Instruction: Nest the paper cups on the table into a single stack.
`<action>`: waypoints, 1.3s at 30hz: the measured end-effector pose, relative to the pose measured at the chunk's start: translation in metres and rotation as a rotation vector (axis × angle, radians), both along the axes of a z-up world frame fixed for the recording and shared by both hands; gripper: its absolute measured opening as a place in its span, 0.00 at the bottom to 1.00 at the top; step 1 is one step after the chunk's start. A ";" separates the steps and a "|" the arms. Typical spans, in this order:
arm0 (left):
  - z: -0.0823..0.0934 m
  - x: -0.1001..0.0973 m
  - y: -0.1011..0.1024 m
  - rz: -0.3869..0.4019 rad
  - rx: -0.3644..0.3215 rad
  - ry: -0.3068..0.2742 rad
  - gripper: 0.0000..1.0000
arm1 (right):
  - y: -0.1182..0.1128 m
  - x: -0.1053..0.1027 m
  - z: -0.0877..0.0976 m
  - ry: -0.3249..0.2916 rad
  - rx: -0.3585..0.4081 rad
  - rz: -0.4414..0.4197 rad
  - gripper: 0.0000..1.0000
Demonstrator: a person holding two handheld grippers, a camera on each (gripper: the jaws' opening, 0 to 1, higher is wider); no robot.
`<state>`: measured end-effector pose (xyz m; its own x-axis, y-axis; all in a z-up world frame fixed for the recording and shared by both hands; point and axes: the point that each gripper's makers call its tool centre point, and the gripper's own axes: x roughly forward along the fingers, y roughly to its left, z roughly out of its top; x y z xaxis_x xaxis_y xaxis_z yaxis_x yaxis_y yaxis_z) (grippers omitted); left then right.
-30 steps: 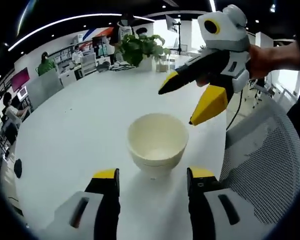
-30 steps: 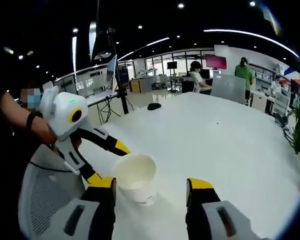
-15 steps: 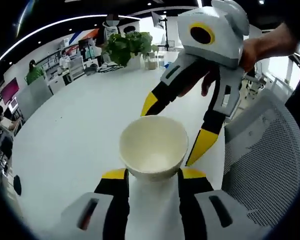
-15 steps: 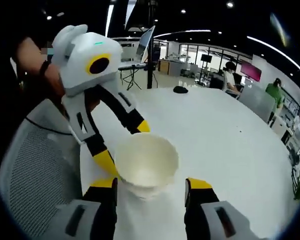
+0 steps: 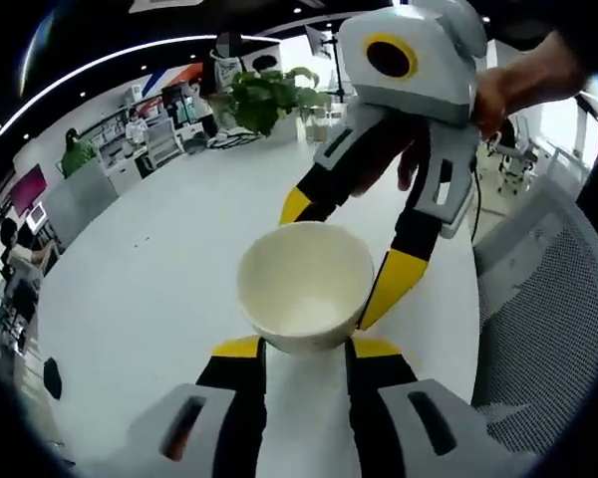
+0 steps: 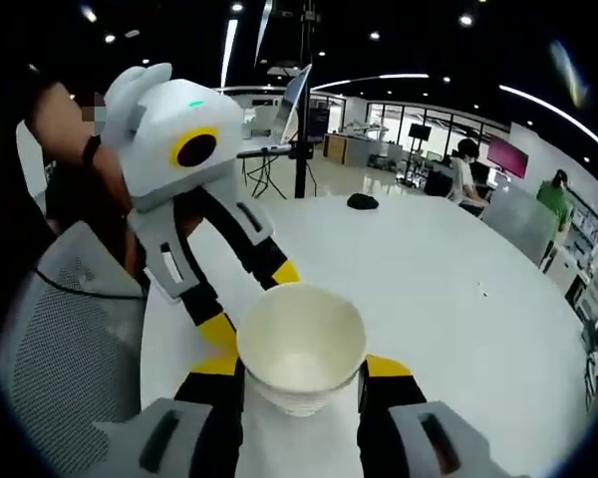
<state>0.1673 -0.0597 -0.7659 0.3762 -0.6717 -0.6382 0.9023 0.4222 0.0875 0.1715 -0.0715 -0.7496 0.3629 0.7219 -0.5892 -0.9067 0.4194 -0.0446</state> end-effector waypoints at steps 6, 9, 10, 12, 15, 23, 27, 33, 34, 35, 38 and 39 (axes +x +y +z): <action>0.005 0.033 0.018 0.047 0.008 -0.022 0.28 | 0.015 0.039 -0.002 0.007 0.037 -0.029 0.43; 0.007 0.047 0.026 0.077 -0.012 -0.026 0.29 | 0.021 0.057 -0.003 0.023 0.062 -0.053 0.43; 0.007 0.050 0.028 0.089 -0.023 -0.018 0.29 | 0.023 0.061 -0.003 0.029 0.071 -0.059 0.43; 0.004 0.054 0.030 0.092 -0.022 -0.016 0.29 | 0.028 0.066 -0.004 0.030 0.070 -0.056 0.43; -0.002 0.058 0.034 0.096 -0.004 -0.011 0.28 | 0.033 0.069 -0.011 0.035 0.042 -0.041 0.43; -0.007 0.060 0.037 0.093 0.001 -0.007 0.29 | 0.035 0.070 -0.020 0.055 0.047 -0.046 0.44; -0.010 0.057 0.038 0.082 0.020 -0.012 0.28 | 0.034 0.068 -0.022 0.059 0.038 -0.045 0.44; -0.010 0.047 0.047 0.109 0.022 0.001 0.30 | 0.027 0.056 -0.030 0.086 0.011 -0.067 0.50; -0.010 0.046 0.049 0.116 0.021 0.004 0.31 | 0.025 0.055 -0.030 0.094 0.015 -0.080 0.51; -0.012 0.043 0.053 0.138 0.016 0.017 0.32 | 0.023 0.052 -0.028 0.105 0.034 -0.106 0.52; -0.012 0.036 0.059 0.169 0.004 0.029 0.33 | 0.018 0.046 -0.026 0.111 0.059 -0.135 0.54; -0.012 0.032 0.062 0.179 -0.001 0.033 0.34 | 0.012 0.042 -0.027 0.115 0.060 -0.146 0.54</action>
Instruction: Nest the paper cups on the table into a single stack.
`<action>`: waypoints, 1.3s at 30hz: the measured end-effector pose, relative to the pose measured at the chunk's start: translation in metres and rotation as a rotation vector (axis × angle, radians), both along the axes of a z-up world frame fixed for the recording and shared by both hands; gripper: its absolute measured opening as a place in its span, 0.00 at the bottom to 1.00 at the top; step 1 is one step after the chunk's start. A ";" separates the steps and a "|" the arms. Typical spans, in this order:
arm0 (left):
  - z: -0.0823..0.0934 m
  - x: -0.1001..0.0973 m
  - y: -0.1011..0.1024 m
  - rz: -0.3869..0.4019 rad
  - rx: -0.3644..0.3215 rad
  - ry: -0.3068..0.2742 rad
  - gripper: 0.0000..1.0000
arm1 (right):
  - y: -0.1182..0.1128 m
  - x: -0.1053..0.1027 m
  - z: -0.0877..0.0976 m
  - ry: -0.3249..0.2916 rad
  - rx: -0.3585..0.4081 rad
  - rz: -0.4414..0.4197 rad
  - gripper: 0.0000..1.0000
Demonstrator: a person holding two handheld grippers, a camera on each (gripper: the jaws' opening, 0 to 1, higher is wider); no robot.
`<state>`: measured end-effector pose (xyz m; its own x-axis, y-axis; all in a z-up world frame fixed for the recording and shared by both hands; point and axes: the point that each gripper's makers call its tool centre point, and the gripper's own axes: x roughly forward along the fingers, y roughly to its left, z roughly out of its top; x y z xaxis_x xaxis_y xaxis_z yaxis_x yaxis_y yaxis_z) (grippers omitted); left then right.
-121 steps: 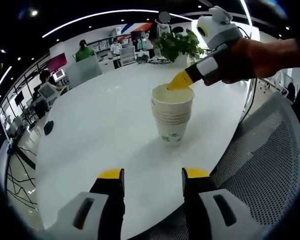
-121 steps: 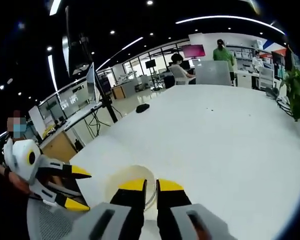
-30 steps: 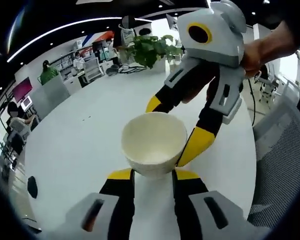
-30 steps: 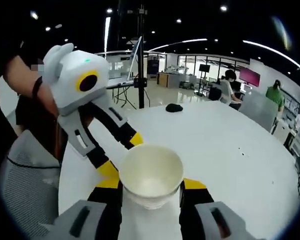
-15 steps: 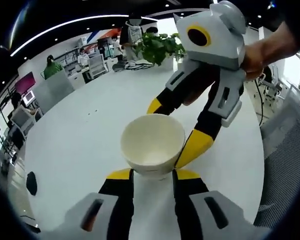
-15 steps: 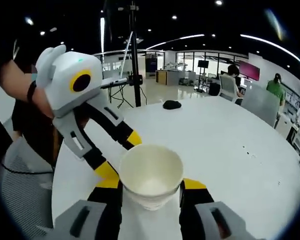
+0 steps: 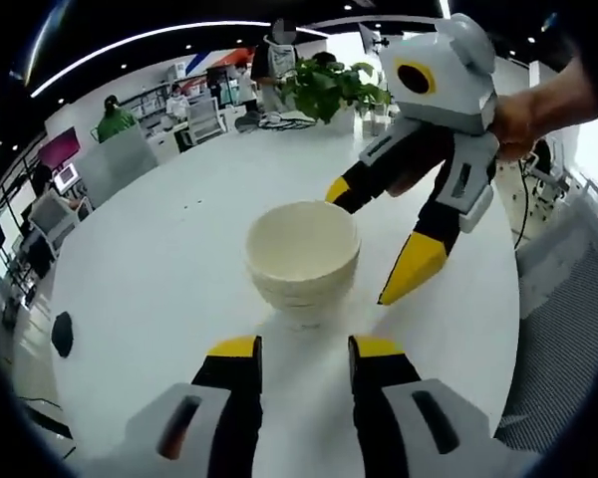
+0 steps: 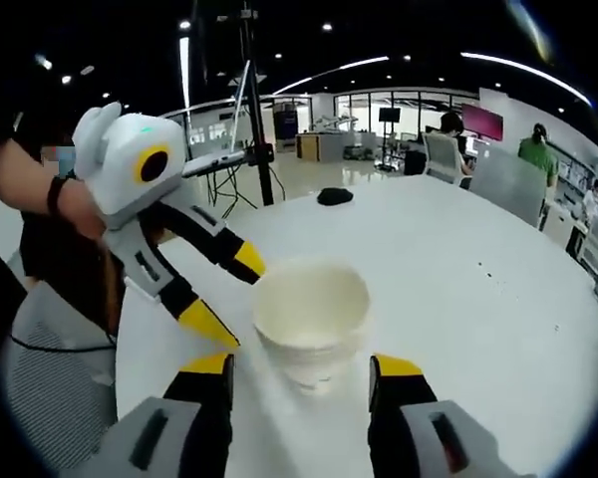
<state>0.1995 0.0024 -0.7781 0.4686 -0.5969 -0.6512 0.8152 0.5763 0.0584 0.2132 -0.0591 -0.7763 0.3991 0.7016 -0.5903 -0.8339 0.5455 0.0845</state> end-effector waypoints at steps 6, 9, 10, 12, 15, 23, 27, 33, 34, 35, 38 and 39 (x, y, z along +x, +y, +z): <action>-0.001 -0.022 0.008 0.039 -0.021 0.006 0.37 | -0.017 -0.020 -0.001 0.006 -0.003 -0.066 0.56; -0.001 -0.035 0.013 0.059 -0.033 0.014 0.39 | -0.027 -0.030 -0.003 0.019 0.011 -0.105 0.58; -0.001 -0.038 0.014 0.065 -0.036 0.015 0.40 | -0.028 -0.033 -0.003 0.019 0.011 -0.114 0.58; -0.002 -0.047 0.015 0.082 -0.051 0.025 0.41 | -0.033 -0.045 -0.003 0.026 0.015 -0.133 0.59; -0.002 -0.060 0.015 0.098 -0.064 0.024 0.42 | -0.042 -0.055 -0.003 0.040 0.035 -0.174 0.59; -0.003 -0.090 0.018 0.135 -0.084 0.037 0.44 | -0.057 -0.087 -0.008 0.059 0.050 -0.230 0.63; 0.000 -0.101 0.018 0.165 -0.108 0.041 0.45 | -0.061 -0.098 -0.009 0.065 0.048 -0.238 0.63; 0.000 -0.114 0.023 0.181 -0.108 0.039 0.45 | -0.064 -0.113 -0.008 0.071 0.051 -0.246 0.63; 0.001 -0.116 0.023 0.184 -0.109 0.039 0.45 | -0.065 -0.113 -0.009 0.073 0.055 -0.248 0.64; 0.002 -0.118 0.023 0.190 -0.109 0.036 0.45 | -0.066 -0.115 -0.009 0.075 0.059 -0.254 0.64; 0.001 -0.122 0.025 0.224 -0.125 0.036 0.45 | -0.069 -0.121 -0.010 0.077 0.052 -0.266 0.67; 0.000 -0.122 0.026 0.237 -0.130 0.038 0.45 | -0.068 -0.127 -0.009 0.076 0.053 -0.268 0.67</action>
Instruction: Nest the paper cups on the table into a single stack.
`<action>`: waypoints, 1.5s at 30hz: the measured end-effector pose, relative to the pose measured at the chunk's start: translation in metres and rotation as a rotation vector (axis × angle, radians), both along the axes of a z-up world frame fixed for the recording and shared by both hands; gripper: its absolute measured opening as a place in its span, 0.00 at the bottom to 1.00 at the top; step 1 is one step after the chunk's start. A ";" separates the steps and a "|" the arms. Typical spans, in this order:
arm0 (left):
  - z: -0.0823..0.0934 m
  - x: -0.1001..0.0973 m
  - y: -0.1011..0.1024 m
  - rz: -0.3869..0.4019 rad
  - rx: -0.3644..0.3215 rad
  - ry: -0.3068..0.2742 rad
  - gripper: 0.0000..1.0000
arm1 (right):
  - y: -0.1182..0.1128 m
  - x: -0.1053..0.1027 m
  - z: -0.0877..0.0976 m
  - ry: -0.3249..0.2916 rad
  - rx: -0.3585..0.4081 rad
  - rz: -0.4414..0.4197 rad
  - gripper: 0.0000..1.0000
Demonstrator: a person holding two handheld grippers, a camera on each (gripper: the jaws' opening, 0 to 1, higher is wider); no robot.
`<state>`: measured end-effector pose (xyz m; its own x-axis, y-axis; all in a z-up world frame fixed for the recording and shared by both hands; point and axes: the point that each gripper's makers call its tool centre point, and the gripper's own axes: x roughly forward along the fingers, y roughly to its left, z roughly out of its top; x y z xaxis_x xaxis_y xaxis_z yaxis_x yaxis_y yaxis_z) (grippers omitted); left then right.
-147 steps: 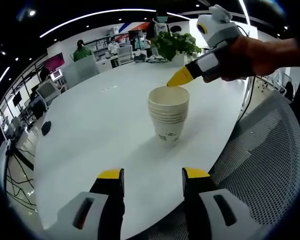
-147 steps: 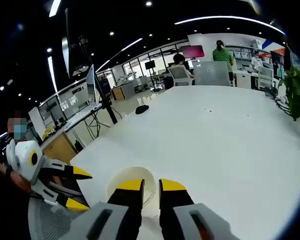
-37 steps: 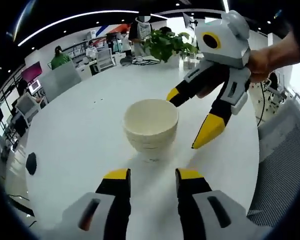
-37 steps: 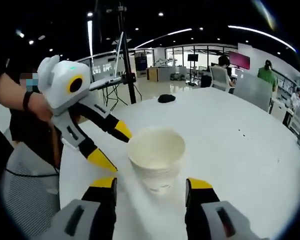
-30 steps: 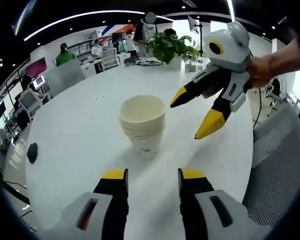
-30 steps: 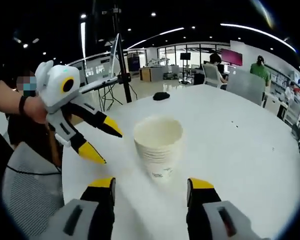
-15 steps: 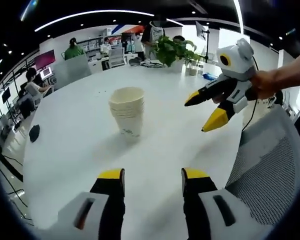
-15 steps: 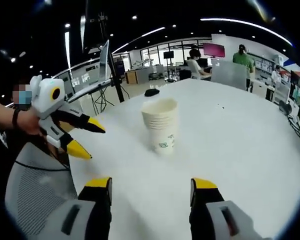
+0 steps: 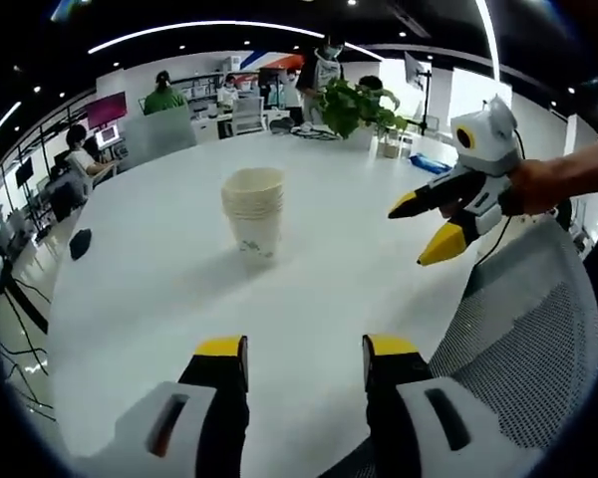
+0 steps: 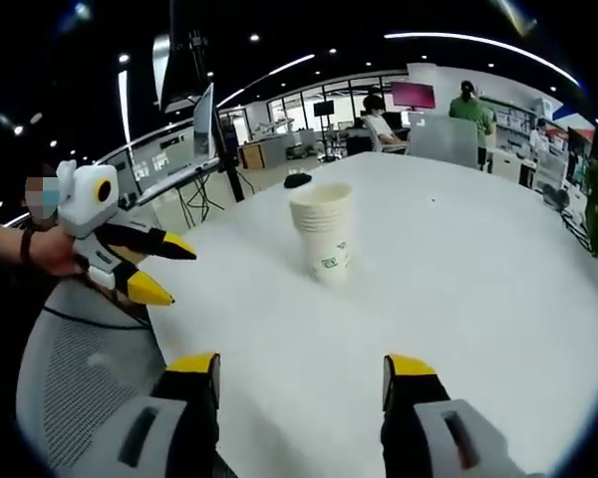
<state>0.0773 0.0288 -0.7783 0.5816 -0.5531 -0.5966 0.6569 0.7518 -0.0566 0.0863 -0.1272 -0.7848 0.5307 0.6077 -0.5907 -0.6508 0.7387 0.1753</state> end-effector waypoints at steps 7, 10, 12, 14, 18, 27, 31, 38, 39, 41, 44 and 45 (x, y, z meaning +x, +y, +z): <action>0.003 0.000 0.005 0.016 0.010 -0.013 0.45 | -0.002 -0.015 0.002 0.013 0.012 -0.020 0.69; 0.001 -0.001 0.007 0.025 0.016 -0.011 0.46 | -0.003 -0.020 0.006 0.015 0.025 -0.041 0.69; 0.001 -0.002 0.006 0.025 0.020 -0.010 0.47 | -0.003 -0.020 0.008 0.013 0.036 -0.056 0.69; 0.002 -0.003 0.005 0.027 0.028 -0.011 0.48 | -0.005 -0.022 0.010 0.010 0.037 -0.064 0.69; -0.003 -0.004 0.006 0.026 0.039 -0.004 0.50 | -0.009 -0.028 0.007 0.019 0.046 -0.091 0.70; 0.000 -0.002 0.011 0.054 0.056 -0.020 0.52 | -0.016 -0.026 0.002 0.032 0.033 -0.118 0.71; -0.001 -0.001 0.013 0.062 0.055 -0.018 0.52 | -0.018 -0.025 0.000 0.033 0.037 -0.123 0.71; -0.002 -0.002 0.013 0.057 0.060 -0.021 0.51 | -0.014 -0.030 -0.001 0.041 0.026 -0.109 0.71; -0.001 -0.002 0.012 0.056 0.061 -0.022 0.51 | -0.013 -0.030 -0.001 0.041 0.023 -0.104 0.71; 0.000 -0.004 0.011 0.049 0.068 -0.024 0.51 | -0.013 -0.031 -0.002 0.042 0.016 -0.097 0.71; 0.002 -0.006 0.009 0.038 0.076 -0.025 0.51 | -0.012 -0.032 -0.004 0.043 0.009 -0.089 0.71; 0.002 -0.006 0.008 0.035 0.079 -0.026 0.51 | -0.012 -0.033 -0.003 0.043 0.009 -0.089 0.70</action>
<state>0.0710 0.0368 -0.7764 0.6155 -0.4841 -0.6220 0.6305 0.7760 0.0200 0.0536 -0.1391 -0.7883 0.5569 0.5648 -0.6090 -0.5747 0.7914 0.2085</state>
